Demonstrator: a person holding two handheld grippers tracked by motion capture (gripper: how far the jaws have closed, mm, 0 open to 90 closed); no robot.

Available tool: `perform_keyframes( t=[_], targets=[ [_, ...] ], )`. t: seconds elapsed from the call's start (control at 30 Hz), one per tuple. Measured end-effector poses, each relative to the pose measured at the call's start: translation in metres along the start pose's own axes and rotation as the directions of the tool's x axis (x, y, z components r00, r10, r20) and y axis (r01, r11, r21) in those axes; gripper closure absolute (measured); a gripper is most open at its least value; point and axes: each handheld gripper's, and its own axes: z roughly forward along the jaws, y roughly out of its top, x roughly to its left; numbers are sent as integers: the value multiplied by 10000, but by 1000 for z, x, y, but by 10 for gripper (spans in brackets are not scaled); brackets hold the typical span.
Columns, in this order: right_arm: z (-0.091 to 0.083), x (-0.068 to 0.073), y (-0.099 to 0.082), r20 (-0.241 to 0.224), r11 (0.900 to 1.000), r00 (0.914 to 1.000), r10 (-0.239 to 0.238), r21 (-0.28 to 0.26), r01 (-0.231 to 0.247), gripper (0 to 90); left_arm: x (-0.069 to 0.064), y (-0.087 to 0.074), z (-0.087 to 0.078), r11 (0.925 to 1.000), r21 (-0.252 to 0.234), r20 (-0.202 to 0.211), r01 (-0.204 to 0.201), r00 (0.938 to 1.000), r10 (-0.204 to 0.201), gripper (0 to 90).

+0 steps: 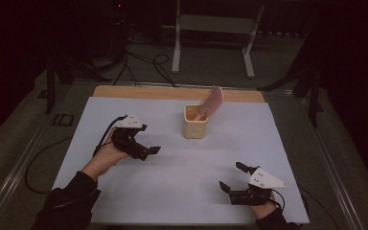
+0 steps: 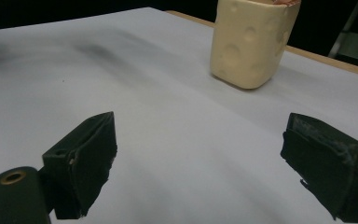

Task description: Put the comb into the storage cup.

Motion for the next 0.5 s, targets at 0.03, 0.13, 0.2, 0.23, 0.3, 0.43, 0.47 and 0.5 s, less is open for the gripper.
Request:
perform_keyframes(
  t=[0.03,0.13,0.2,0.23,0.3,0.43,0.47,0.5],
  targets=[
    [0,0,0,4,10000,10000,-4,-4,4,101,0,-3,-3,10000,-35,-19,48,10000,-48,0],
    [0,0,0,27,10000,10000,-10,43,10,100,0,-11,-13,9999,-45,-159,133,9998,-133,0],
    [1,0,0,21,10000,10000,-9,29,9,101,-1,-16,-19,9998,-70,-209,198,9996,-200,0],
    [1,1,0,22,10000,10000,-25,39,25,100,-1,-18,-22,9998,-47,-259,180,9995,-181,0],
    [1,1,0,15,10000,10000,-35,43,35,101,-2,-23,-27,9998,-42,-352,186,9992,-187,0],
    [1,1,0,24,10000,10000,-46,42,46,101,-4,-34,-35,9997,-42,-467,261,9986,-262,0],
    [1,1,0,27,10000,10000,-34,43,34,101,-5,-37,-37,9995,-63,-494,309,9983,-312,0],
    [1,0,0,24,10000,10000,-42,47,42,100,-6,-40,-39,9996,-19,-473,298,9984,-299,0]
  ],
)
